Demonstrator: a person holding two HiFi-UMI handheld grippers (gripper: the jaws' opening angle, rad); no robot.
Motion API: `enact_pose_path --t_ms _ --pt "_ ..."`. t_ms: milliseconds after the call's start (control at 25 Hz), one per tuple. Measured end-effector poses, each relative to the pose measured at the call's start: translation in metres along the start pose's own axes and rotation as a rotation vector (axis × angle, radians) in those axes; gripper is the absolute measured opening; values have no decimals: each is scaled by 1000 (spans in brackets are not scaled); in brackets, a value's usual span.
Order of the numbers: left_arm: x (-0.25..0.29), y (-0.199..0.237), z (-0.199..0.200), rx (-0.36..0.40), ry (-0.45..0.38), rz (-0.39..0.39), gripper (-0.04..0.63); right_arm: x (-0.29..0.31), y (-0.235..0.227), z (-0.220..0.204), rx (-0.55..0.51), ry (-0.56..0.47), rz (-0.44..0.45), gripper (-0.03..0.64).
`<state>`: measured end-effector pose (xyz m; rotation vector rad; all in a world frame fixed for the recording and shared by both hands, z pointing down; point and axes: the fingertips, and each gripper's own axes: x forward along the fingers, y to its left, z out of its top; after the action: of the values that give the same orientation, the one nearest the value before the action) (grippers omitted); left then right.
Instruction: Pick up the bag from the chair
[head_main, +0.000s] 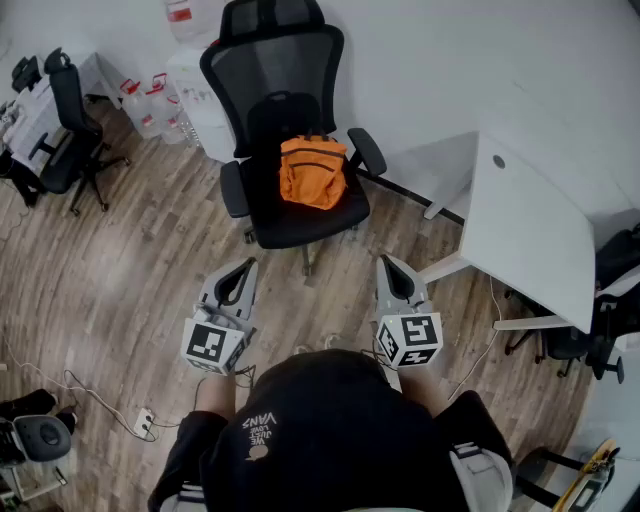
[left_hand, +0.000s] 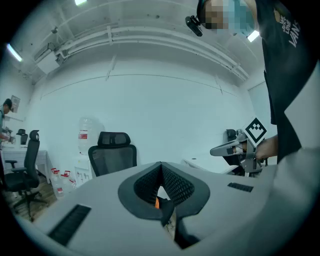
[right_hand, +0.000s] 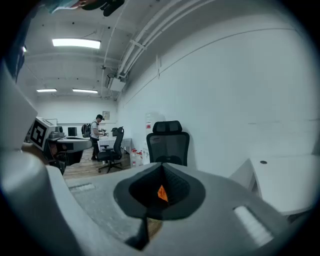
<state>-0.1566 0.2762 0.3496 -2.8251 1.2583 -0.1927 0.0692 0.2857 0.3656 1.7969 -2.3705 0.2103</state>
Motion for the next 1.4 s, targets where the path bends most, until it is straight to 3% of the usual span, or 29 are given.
enact_pose_path --t_ms 160,520,1040,1240,1400 --pt "-9 -1 -3 -28 -34 -9 5 -6 5 3 45 -33 3 -3" --pt "1 7 -8 -48 -26 3 5 8 4 4 12 -29 -1 -3" --pt "50 32 -10 -47 -6 13 5 55 -23 9 12 -15 23 -3" --pt "75 40 -4 -80 10 34 5 81 -39 12 23 -8 39 -2" --pt "94 49 -10 -52 4 39 5 101 -51 14 21 -5 55 -2"
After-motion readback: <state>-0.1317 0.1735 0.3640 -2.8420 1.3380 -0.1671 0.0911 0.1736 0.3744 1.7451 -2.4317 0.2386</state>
